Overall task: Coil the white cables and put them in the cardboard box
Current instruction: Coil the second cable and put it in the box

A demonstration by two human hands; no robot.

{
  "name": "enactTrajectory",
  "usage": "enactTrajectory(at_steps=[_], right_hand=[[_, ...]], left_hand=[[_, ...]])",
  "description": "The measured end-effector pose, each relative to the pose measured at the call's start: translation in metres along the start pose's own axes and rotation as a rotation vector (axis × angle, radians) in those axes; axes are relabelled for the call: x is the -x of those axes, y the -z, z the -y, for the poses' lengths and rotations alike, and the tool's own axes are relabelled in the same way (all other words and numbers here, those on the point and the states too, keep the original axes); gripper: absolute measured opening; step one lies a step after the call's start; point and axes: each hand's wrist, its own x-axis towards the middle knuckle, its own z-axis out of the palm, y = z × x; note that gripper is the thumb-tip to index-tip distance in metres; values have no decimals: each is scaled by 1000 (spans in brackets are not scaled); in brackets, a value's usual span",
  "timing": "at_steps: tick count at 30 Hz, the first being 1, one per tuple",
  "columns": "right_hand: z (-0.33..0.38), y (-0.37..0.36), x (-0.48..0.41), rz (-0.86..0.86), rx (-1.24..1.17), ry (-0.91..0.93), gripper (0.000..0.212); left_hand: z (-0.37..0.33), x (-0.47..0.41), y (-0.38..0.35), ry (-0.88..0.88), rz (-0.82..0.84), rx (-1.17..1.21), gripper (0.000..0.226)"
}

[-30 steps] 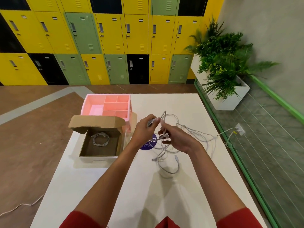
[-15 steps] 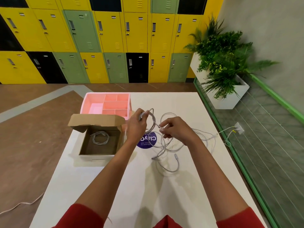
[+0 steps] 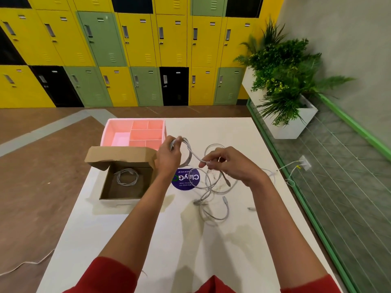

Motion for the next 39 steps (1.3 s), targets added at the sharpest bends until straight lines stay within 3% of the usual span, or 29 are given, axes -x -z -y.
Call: enactTrajectory(at_steps=[3, 6, 9, 12, 19, 23, 29, 35, 39], right_hand=[[-10, 2, -1, -51, 24, -30, 19], [-20, 0, -1, -85, -128, -70, 23], [-19, 0, 2, -106, -276, -70, 12], [-15, 5, 2, -182, -261, -50, 18], [-5, -9, 2, -158, -233, 61, 18], [-4, -5, 1, -268, -267, 2, 16], [-25, -14, -8, -500, -227, -82, 8], [-21, -28, -17, -584, -280, -68, 5], [-16, -36, -20, -566, -294, 1, 19]], left_hand=[[6, 0, 0, 58, 26, 89, 32], [-1, 2, 7, 96, 100, 292, 30], [-6, 2, 16, 42, 193, 451, 20], [-8, 4, 19, -11, 272, 491, 22], [-22, 2, 12, -3, 152, 550, 30], [-36, 0, 11, 85, 145, 711, 28], [-50, 10, 8, 324, 293, 1067, 25], [-57, 21, -2, 276, 324, 987, 15], [-58, 25, -6, 262, 259, 931, 28]])
